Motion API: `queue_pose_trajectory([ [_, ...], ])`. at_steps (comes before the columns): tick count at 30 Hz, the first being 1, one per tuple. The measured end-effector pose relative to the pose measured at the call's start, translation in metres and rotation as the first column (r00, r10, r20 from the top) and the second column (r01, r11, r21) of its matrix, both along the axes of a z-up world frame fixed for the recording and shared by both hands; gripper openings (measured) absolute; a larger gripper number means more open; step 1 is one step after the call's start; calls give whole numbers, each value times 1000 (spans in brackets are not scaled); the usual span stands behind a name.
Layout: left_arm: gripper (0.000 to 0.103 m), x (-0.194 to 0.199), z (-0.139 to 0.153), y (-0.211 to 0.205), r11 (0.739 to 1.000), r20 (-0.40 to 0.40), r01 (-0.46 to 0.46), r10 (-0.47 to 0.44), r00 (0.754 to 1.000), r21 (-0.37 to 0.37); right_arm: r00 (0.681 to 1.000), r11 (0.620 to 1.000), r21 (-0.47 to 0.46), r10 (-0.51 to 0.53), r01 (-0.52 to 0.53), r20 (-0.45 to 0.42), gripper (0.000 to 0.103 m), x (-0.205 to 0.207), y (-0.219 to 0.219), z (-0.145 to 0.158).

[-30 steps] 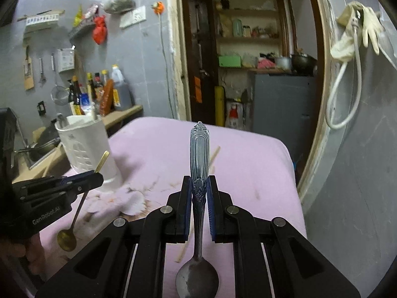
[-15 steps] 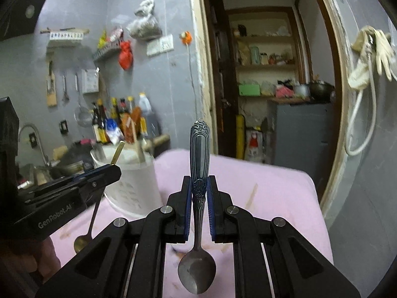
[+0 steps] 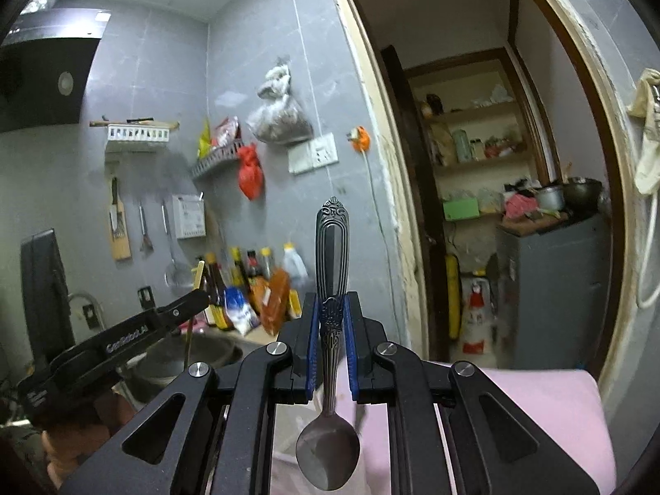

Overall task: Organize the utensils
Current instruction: 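Lift the gold spoon and the ornate silver spoon up over the caddy, then open the left tool over the caddy while the right tool drops its spoon in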

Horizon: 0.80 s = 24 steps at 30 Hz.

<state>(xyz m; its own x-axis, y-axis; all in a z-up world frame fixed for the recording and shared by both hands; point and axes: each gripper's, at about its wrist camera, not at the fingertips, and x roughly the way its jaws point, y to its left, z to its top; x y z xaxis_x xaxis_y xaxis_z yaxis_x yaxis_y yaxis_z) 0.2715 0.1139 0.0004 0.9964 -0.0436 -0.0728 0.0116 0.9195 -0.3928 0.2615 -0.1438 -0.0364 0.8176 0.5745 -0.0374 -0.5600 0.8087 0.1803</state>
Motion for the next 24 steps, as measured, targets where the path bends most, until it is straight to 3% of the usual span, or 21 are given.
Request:
queue_pose_trajectory([
  [4,2,17,-9,25,999,19,0,0,1000,-38,999,1000,2,-30,30,20,9,6,17,-10],
  [11,2,39,-37,42,996,13,-36,38,999,-85,996,992,-101,-66,71,52,9,12,45,-37],
  [17,2,43,-59,33,995,44,-100,100,994,1,996,988,-132,-77,81,41,9,19,54,-56],
  [24,2,41,-74,19,991,72,-103,97,993,83,997,985,-154,-71,72,16,9,20,56,-69],
])
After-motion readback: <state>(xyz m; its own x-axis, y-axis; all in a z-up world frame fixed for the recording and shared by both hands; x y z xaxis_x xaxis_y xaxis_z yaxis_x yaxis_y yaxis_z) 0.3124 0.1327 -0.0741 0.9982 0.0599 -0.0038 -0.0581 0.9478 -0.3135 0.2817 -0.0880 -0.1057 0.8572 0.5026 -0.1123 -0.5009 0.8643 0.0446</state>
